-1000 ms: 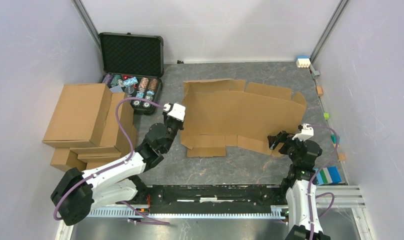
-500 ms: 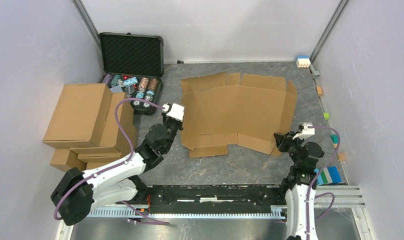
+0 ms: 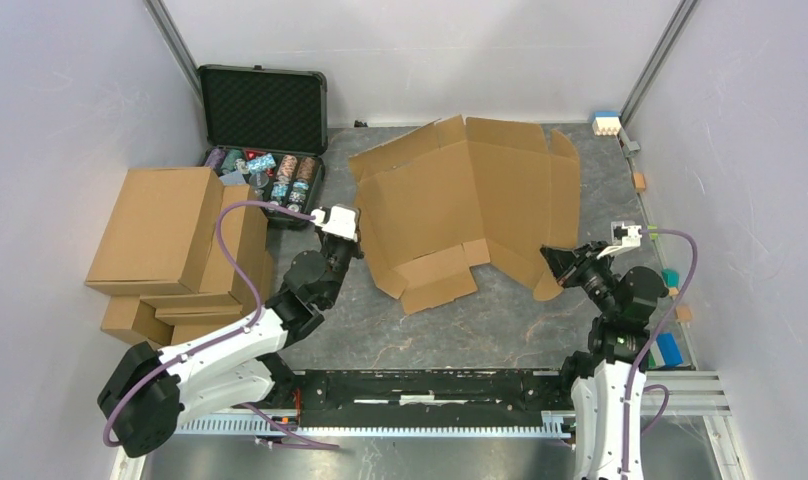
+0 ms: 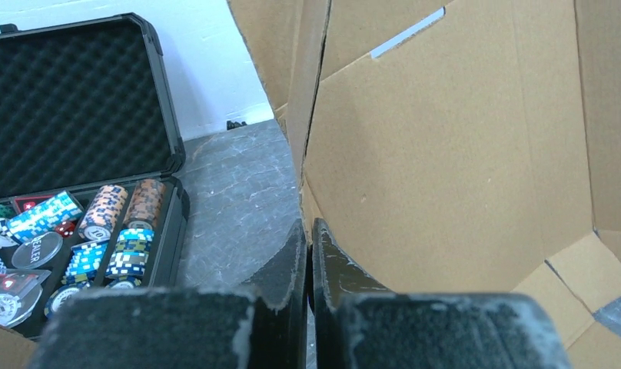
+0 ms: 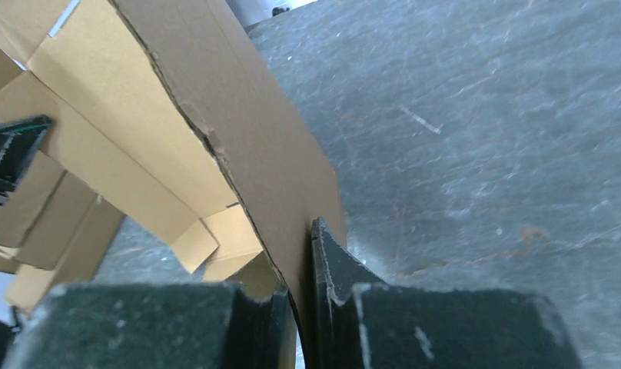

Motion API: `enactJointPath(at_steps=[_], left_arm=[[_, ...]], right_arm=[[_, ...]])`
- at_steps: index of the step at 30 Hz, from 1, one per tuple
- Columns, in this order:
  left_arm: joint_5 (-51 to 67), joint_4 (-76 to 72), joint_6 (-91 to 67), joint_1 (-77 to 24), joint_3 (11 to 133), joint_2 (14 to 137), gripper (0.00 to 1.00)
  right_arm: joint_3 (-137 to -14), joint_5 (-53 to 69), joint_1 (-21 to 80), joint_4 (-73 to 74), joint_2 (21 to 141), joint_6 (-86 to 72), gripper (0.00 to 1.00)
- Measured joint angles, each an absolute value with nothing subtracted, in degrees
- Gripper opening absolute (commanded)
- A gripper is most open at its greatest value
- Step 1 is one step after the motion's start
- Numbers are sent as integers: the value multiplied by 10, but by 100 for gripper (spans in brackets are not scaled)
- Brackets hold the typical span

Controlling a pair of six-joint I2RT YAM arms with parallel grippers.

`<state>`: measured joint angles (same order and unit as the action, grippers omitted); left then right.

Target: Fold the paper box

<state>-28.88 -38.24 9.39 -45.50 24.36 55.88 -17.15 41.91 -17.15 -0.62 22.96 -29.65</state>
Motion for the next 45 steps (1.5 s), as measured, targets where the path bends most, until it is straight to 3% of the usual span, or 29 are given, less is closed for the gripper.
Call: enactJointPath(at_steps=[4, 8, 12, 15, 19, 27, 32, 34, 40, 45], left_arm=[[-296, -383, 90, -455, 243, 562, 7], [-302, -378, 81, -455, 244, 570, 7], [-307, -370, 63, -454, 246, 575, 5], [-310, -363, 54, -454, 247, 577, 2], [-308, -361, 49, -454, 247, 581, 2], [-290, -383, 51, -454, 238, 582, 2], [-279, -393, 57, -453, 228, 574, 2], [-277, -394, 57, -453, 226, 573, 2], [-264, -394, 56, -453, 225, 574, 2], [-253, -391, 57, -454, 225, 574, 2]], right_arm=[[-174, 430, -171, 23, 243, -333, 6], [-175, 429, -171, 53, 251, -354, 12], [-156, 418, -171, 57, 236, -354, 25], [-138, 401, -171, 57, 211, -350, 46], [-96, 390, -171, 57, 190, -336, 58], [-9, 410, -171, 12, 232, -338, 57], [-9, 440, -171, -58, 272, -376, 41], [-9, 448, -171, -72, 269, -388, 42], [-19, 427, -170, -11, 222, -350, 77], [-58, 373, -170, 54, 219, -267, 82]])
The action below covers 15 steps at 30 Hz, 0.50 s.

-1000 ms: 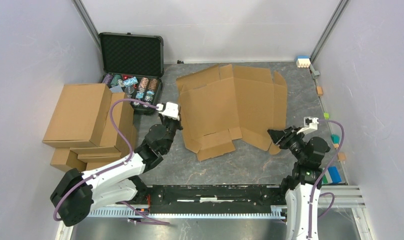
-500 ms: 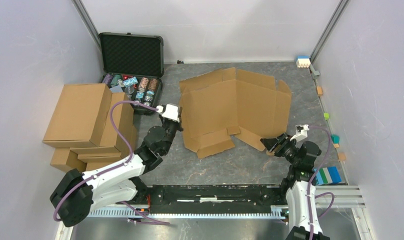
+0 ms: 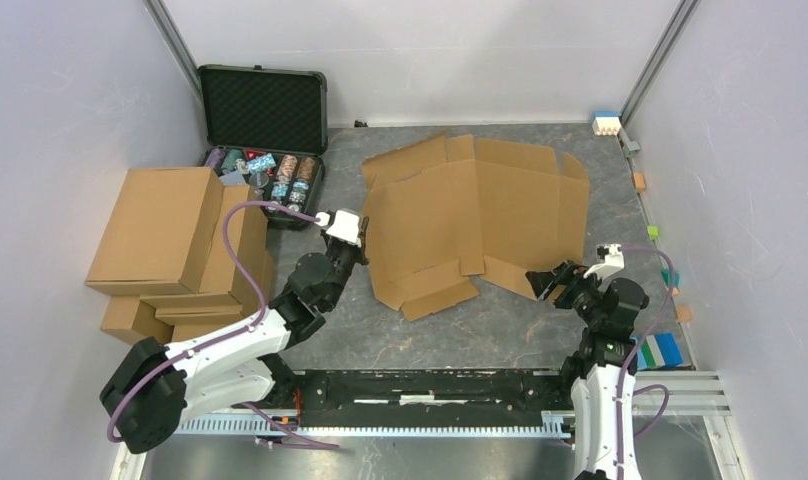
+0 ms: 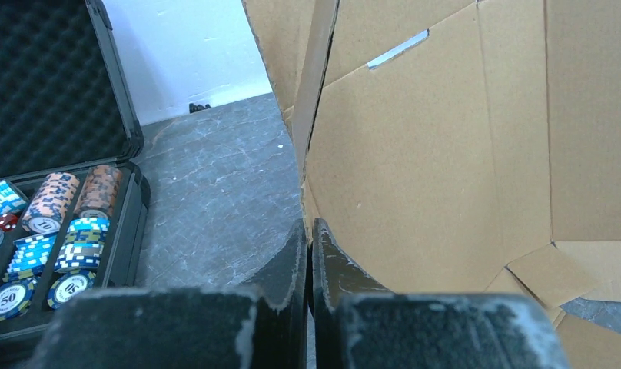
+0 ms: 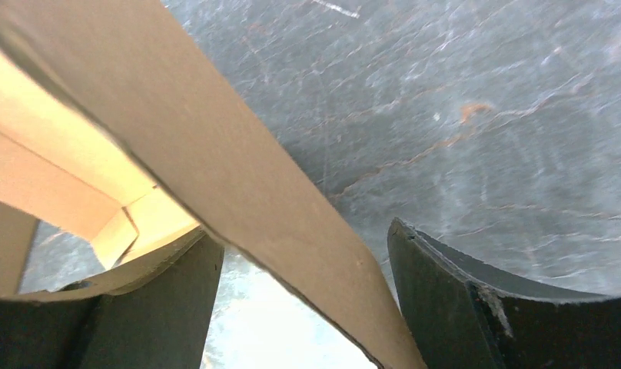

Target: Fold the paper box

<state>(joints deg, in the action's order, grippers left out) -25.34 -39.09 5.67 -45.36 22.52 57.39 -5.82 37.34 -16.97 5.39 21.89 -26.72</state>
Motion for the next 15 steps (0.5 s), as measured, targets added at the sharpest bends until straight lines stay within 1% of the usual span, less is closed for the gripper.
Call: enactJointPath(at_steps=[4, 9, 11, 15], left_arm=[[-251, -391, 58, -454, 225, 574, 2], [-249, -390, 63, -454, 225, 574, 2], [-249, -390, 65, -454, 225, 574, 2], [-249, -389, 67, -454, 225, 575, 2]], right_arm=[[-82, 351, -170, 62, 230, -226, 84], [-95, 327, -170, 68, 226, -193, 89], [-101, 316, -170, 74, 218, -178, 82], [-113, 311, -170, 73, 213, -155, 51]])
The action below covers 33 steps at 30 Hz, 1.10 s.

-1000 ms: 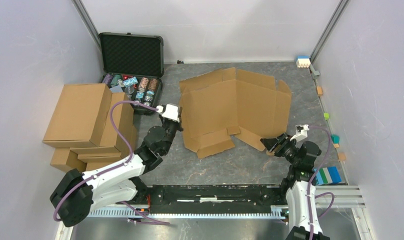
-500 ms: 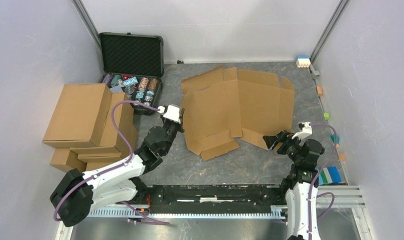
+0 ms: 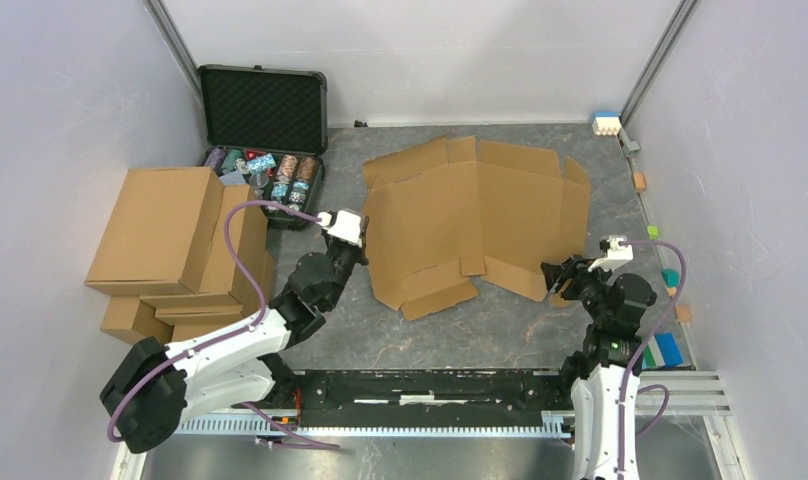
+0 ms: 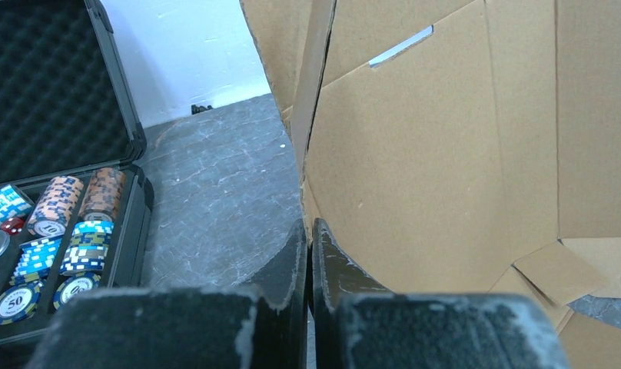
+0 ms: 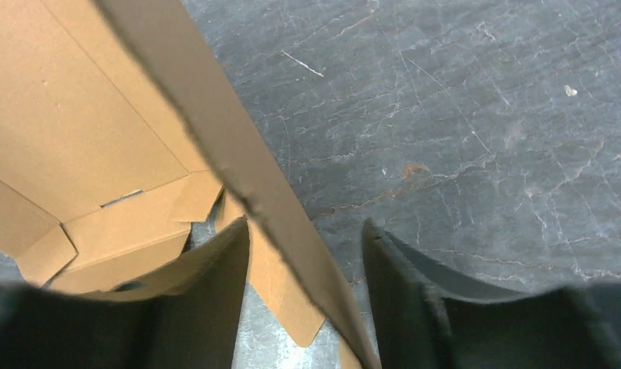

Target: Fold the paper box

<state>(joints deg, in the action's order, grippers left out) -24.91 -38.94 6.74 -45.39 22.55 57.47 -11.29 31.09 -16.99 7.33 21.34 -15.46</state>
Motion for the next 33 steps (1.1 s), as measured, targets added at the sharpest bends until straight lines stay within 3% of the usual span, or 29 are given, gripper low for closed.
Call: enactJointPath(at_steps=[4, 10, 20, 22, 24, 25, 33], left_arm=[[-253, -380, 67, -454, 233, 578, 2], [-267, -358, 54, -454, 257, 588, 2], [-335, -376, -12, -454, 285, 635, 3], [-347, -392, -30, -454, 285, 650, 11], [-356, -403, -45, -453, 288, 664, 32], [-356, -404, -51, -453, 291, 667, 35], [-326, -324, -119, -415, 292, 658, 33]], right_arm=[[-114, 324, -170, 74, 202, -143, 24], [-103, 356, -170, 69, 176, -131, 5], [-83, 406, -169, 39, 176, -126, 1], [-78, 415, -169, 30, 173, -126, 1], [-73, 423, -169, 26, 166, -126, 1], [-72, 426, -169, 25, 162, -126, 1], [-64, 431, -168, 22, 153, -134, 0]])
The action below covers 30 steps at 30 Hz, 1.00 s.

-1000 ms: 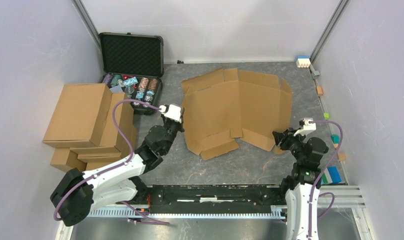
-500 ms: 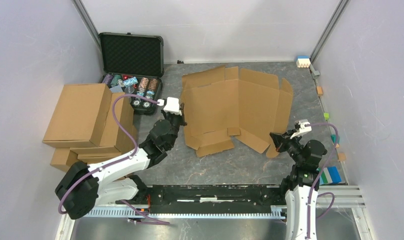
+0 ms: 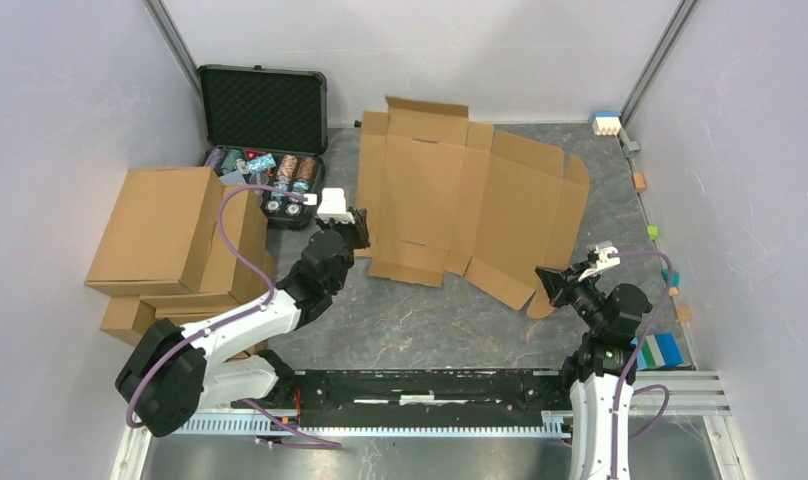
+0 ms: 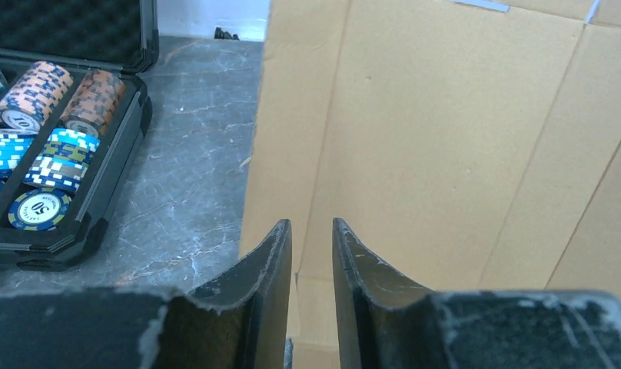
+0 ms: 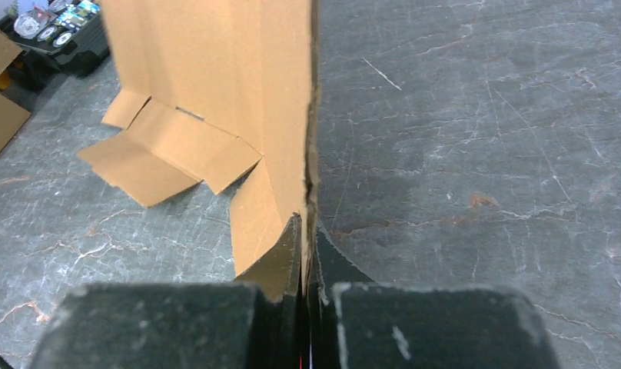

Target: Fold the paper box

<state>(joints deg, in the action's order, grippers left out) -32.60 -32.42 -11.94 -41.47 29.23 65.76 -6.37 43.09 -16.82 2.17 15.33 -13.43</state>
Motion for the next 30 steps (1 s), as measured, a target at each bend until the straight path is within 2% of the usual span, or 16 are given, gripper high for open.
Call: enactJointPath(at_steps=[6, 9, 15, 19, 22, 25, 28, 30], left_arm=[[-266, -279, -138, -353, 302, 675, 47], [-205, -216, -148, -308, 354, 726, 54], [-102, -187, -146, -234, 428, 797, 75], [-39, -196, -142, -212, 450, 843, 78], [27, -194, -142, -191, 496, 903, 68], [85, -203, -150, -168, 532, 949, 43], [130, -215, -166, -153, 545, 976, 26], [147, -220, -175, -150, 545, 979, 18]], right_arm=[[-61, 435, -168, 11, 152, -138, 0], [-61, 435, -168, 8, 155, -138, 0], [-61, 434, -166, 4, 167, -138, 0], [-61, 433, -166, 1, 170, -138, 0], [-61, 433, -165, 0, 171, -137, 0], [-61, 432, -165, -1, 173, -137, 0], [-61, 433, -164, -2, 174, -137, 0], [-61, 432, -164, -3, 175, -137, 0]])
